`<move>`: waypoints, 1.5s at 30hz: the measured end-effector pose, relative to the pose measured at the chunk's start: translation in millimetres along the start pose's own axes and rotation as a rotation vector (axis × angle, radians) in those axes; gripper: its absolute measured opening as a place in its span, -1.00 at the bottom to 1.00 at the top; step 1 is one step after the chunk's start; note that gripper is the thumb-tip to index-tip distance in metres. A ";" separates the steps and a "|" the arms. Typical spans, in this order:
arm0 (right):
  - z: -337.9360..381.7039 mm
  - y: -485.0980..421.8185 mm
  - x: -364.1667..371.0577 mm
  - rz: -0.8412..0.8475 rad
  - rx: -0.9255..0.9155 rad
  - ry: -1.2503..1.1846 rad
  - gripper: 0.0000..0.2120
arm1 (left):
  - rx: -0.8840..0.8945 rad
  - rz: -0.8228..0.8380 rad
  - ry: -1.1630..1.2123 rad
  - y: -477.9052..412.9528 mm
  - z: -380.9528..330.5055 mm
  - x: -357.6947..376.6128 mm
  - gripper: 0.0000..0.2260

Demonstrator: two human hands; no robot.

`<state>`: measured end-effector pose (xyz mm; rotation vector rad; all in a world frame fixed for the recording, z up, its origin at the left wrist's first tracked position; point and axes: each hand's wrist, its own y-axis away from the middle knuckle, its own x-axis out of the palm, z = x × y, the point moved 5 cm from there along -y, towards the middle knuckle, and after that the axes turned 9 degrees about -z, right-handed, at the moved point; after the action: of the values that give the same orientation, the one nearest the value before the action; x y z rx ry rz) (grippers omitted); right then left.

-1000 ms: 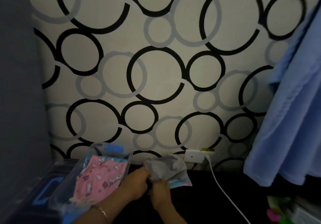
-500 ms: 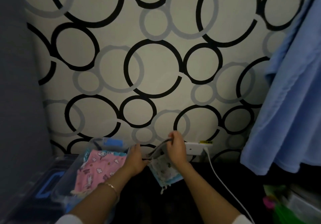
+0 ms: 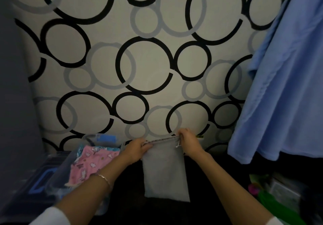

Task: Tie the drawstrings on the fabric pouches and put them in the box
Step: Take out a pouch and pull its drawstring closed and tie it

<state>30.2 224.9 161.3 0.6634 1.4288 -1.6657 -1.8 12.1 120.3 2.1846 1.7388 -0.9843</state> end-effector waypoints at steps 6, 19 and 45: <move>-16.1 31.3 31.2 0.124 0.152 -0.037 -0.71 | 0.117 0.150 -0.364 23.0 -4.4 0.7 -0.70; -69.3 79.7 -7.9 0.406 0.408 0.119 -0.74 | -0.082 -0.103 -0.189 30.6 35.1 -83.6 -0.72; 59.7 24.8 28.9 0.681 0.417 -0.676 -0.83 | -0.153 0.093 0.511 28.0 -56.4 -43.5 -0.46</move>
<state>43.1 159.6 137.3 0.6255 0.3148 -1.4190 41.2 -1.7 182.0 2.5336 1.8026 -0.2659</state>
